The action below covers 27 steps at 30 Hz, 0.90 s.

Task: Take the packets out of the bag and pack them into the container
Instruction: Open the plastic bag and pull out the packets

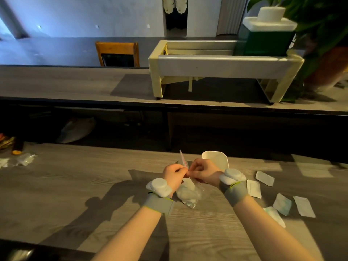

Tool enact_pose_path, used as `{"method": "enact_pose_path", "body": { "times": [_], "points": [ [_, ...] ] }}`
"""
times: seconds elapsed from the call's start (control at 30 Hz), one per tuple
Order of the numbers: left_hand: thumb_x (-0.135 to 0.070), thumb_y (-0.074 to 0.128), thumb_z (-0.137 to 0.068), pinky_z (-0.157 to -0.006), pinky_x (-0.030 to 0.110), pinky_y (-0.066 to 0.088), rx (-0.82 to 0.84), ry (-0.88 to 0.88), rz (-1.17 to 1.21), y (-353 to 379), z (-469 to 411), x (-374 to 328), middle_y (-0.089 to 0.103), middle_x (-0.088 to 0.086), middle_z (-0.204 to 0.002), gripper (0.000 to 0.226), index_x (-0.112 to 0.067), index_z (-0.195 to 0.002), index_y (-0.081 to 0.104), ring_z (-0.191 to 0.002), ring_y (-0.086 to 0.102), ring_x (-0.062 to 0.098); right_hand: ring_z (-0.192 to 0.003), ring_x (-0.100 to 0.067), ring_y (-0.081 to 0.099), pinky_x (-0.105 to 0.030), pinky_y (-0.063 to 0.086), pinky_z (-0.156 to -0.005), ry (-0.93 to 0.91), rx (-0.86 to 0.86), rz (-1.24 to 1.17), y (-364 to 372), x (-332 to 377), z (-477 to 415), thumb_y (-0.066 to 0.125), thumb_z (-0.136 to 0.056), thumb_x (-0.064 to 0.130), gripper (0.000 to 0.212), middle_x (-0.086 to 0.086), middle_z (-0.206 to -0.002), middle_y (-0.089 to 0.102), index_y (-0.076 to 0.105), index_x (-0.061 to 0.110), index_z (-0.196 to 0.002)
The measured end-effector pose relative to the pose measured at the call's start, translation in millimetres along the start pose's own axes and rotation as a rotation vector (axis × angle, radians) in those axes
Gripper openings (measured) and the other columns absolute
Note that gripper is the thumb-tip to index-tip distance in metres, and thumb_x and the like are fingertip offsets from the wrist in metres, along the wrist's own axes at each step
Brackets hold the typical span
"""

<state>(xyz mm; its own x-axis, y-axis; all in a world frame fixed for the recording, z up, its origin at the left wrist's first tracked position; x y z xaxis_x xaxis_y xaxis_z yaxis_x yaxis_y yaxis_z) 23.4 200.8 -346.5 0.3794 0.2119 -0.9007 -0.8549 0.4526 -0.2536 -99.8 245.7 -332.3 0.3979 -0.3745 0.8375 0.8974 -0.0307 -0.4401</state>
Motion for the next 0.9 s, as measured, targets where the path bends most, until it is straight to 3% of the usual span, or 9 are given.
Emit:
{"method": "enact_pose_path", "body": {
  "times": [0.13,0.3,0.4,0.5,0.57,0.7,0.8,0.9],
  "points": [
    [-0.011,0.054,-0.088,-0.069,0.028,0.049,0.032,0.0,-0.019,-5.4,2.8,0.2,0.064,-0.001,-0.067,0.029,-0.02,-0.062,0.063,-0.077,0.064,0.017,-0.059,-0.008,0.056,-0.016,0.046,-0.054,0.034,-0.017,0.03,3.4,-0.4,3.0,0.069,-0.084,0.023,0.015,0.003,-0.064,0.062,0.058,0.02,-0.074],
    [-0.012,0.054,-0.088,-0.08,0.035,0.05,0.059,0.108,-0.275,-8.7,4.4,-3.3,0.064,0.003,-0.068,0.023,0.001,-0.082,0.072,-0.079,0.06,0.018,-0.058,-0.009,0.056,-0.017,0.047,-0.057,0.004,0.023,0.097,8.2,3.5,4.7,0.062,-0.083,0.012,0.018,-0.003,-0.066,0.063,0.06,0.019,-0.067],
    [-0.009,0.048,-0.088,-0.079,0.034,0.049,0.087,0.191,-0.454,-9.2,8.3,-9.3,0.071,0.017,-0.085,0.023,-0.009,-0.072,0.065,-0.079,0.058,0.02,-0.058,-0.012,0.055,-0.016,0.047,-0.057,-0.032,-0.008,0.05,5.2,3.3,8.1,0.056,-0.085,0.004,0.022,-0.004,-0.062,0.06,0.059,0.014,-0.065],
    [-0.007,0.048,-0.086,-0.077,0.038,0.051,0.102,0.25,-0.535,-7.7,11.5,-15.2,0.064,0.013,-0.075,0.035,-0.02,-0.054,0.048,-0.074,0.057,0.021,-0.062,-0.015,0.056,-0.026,0.051,-0.064,-0.079,-0.031,0.105,4.8,4.0,12.0,0.055,-0.086,0.003,0.019,-0.004,-0.063,0.057,0.059,0.011,-0.069],
    [-0.007,0.048,-0.085,-0.074,0.039,0.05,0.099,0.251,-0.575,-12.5,9.9,-16.1,0.06,0.011,-0.072,0.038,-0.021,-0.05,0.04,-0.071,0.054,0.02,-0.065,-0.016,0.054,-0.032,0.049,-0.065,-0.112,-0.092,0.227,-4.6,3.3,13.2,0.056,-0.085,0.007,0.026,-0.002,-0.065,0.056,0.054,0.019,-0.063],
    [-0.014,0.051,-0.086,-0.07,0.029,0.046,0.034,0.193,-0.672,-46.3,6.8,-6.7,0.059,0.009,-0.072,0.036,-0.019,-0.052,0.041,-0.07,0.053,0.019,-0.064,-0.015,0.056,-0.021,0.045,-0.061,-0.069,-0.237,0.311,-50.2,-8.3,20.6,0.059,-0.083,0.005,0.02,0.0,-0.065,0.058,0.059,0.015,-0.065],
    [-0.013,0.052,-0.085,-0.071,0.032,0.049,0.025,0.169,-0.712,-62.8,5.5,-5.0,0.06,0.008,-0.069,0.038,-0.019,-0.05,0.04,-0.068,0.055,0.019,-0.065,-0.017,0.058,-0.025,0.046,-0.061,-0.042,-0.265,0.397,-65.0,-16.2,21.8,0.062,-0.083,0.01,0.02,0.001,-0.066,0.059,0.055,0.018,-0.066],
    [-0.011,0.051,-0.085,-0.064,0.027,0.046,0.024,0.15,-0.674,-67.3,5.7,-7.0,0.057,0.0,-0.059,0.036,-0.017,-0.051,0.043,-0.061,0.055,0.014,-0.065,-0.013,0.061,-0.026,0.05,-0.064,-0.022,-0.329,0.288,-64.1,-18.9,23.4,0.062,-0.084,0.01,0.019,0.001,-0.067,0.062,0.058,0.019,-0.068]
  ]
}}
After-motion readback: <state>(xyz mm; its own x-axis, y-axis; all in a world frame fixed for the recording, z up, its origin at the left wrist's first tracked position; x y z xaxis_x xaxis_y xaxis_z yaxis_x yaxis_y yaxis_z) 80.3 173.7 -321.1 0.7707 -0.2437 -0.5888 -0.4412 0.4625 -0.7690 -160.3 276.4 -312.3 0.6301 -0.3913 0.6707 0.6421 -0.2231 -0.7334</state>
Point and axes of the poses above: each hand's wrist, its own z-axis away from the middle knuckle, its own y-axis out of the palm, x = y × z, the point moved 2 cm from there along -z, towards the middle knuckle
